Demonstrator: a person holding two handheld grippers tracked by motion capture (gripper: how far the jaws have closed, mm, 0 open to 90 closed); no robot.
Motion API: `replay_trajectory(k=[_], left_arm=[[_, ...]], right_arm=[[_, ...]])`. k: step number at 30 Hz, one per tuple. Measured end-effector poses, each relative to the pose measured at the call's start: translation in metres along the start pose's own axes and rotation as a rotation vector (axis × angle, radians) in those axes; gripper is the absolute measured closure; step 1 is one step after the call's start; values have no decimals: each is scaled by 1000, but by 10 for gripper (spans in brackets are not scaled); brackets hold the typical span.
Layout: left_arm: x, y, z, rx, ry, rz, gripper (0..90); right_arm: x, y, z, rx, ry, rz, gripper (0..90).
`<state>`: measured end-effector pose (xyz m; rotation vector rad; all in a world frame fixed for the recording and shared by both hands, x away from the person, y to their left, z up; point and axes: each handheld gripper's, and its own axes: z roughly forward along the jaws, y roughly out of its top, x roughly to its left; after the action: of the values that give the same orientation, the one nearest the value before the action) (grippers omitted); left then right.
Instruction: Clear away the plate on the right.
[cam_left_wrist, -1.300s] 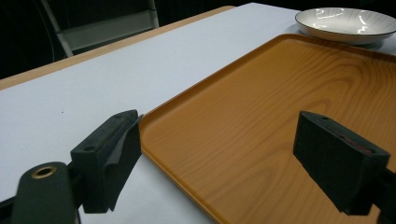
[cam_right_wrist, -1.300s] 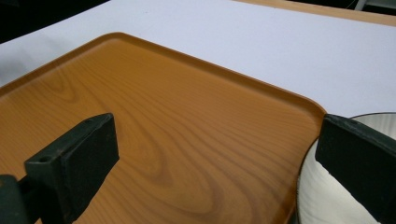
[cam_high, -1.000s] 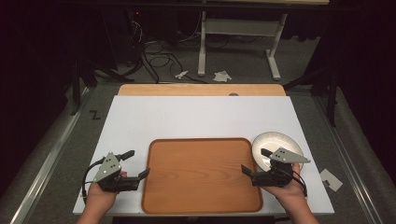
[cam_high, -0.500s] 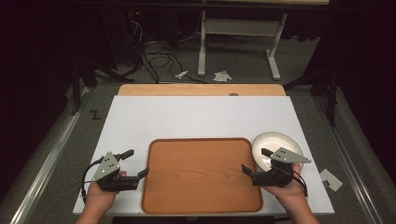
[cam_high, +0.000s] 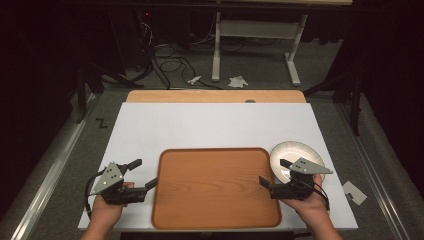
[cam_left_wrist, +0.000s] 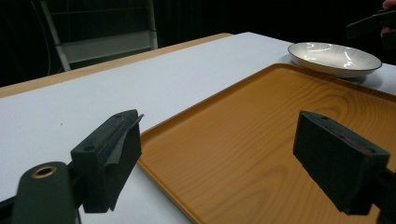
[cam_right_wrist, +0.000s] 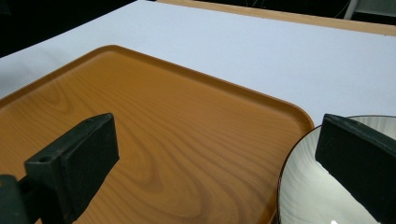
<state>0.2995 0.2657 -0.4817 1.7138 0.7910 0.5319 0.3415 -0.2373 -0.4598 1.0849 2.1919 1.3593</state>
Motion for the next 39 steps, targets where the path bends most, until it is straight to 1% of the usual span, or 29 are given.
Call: replay_trajectory(k=[2, 3, 4, 5, 6, 7, 8, 9, 10, 12, 13, 14, 15, 16, 18, 19, 20, 21, 22, 26, 28, 30, 31, 32, 35, 37, 39], left_arm=[[0, 0, 0, -6, 3, 1, 158], [0, -1, 1, -17, 15, 18, 158], [0, -1, 1, -17, 15, 18, 158], [0, -2, 1, -7, 25, 28, 158], [0, -2, 1, -7, 25, 28, 158], [2, -3, 1, -4, 24, 18, 158], [2, -3, 1, -8, 24, 15, 158], [2, -3, 1, -9, 28, 17, 158], [2, -3, 0, -17, 33, 19, 158], [2, -2, -2, -30, 41, 14, 158], [2, -2, -3, -38, 46, 16, 158], [2, -1, -4, -45, 50, 17, 156], [3, -1, -5, -49, 54, 17, 150], [3, -1, -4, -49, 57, 16, 150], [4, -1, -4, -47, 65, 15, 150], [4, -1, -3, -42, 65, 15, 150], [4, -1, -3, -42, 65, 15, 148], [4, -1, -2, -44, 66, 13, 142], [4, -1, -2, -46, 65, 14, 142], [4, 0, 0, -37, 62, 20, 85], [4, 0, 0, -33, 66, 24, 64], [4, 0, 1, -39, 68, 19, 61], [4, 0, 1, -39, 69, 19, 61], [4, 0, 1, -34, 69, 20, 61], [5, 0, 2, -27, 66, 22, 62], [5, 0, 3, -14, 81, 22, 62], [5, 1, 4, -7, 83, 27, 64]], right_arm=[[-1, 0, 0, 4, 3, 6, 0], [-1, 0, 0, 5, -5, 2, 0], [-1, 0, 0, 5, -5, 2, 0], [-2, 0, -1, 4, -14, 2, 0], [-2, 0, -1, 4, -14, 2, 0], [-2, 1, -2, 0, -12, 3, 0], [-4, 2, -3, -14, -13, 6, 0], [-5, 2, -4, -15, -24, 10, 0], [-5, 2, -4, -15, -24, 10, 0], [-8, 3, -6, -16, -43, 9, 0], [-9, 2, -7, -11, -46, 12, 0], [-10, 2, -7, -6, -52, 22, 0], [-14, 1, -9, -2, -78, 12, 0], [-14, 1, -9, -2, -78, 12, 0], [-17, 0, -12, 3, -94, 8, 0], [-21, -1, -14, 3, -109, 8, 0], [-21, -1, -14, 3, -109, 8, 0], [-25, -2, -17, 4, -124, 14, 0], [-25, -2, -17, 4, -124, 14, 0], [-33, -4, -23, 2, -146, 25, 0], [-37, -4, -26, 1, -161, 38, 0], [-41, -5, -28, 0, -168, 47, 0], [-45, -7, -31, 0, -181, 61, 0], [-45, -7, -31, 0, -181, 61, 0], [-51, -9, -34, -5, -190, 73, 0], [-55, -10, -37, -7, -199, 88, 0], [-60, -11, -41, -15, -214, 97, 0]])
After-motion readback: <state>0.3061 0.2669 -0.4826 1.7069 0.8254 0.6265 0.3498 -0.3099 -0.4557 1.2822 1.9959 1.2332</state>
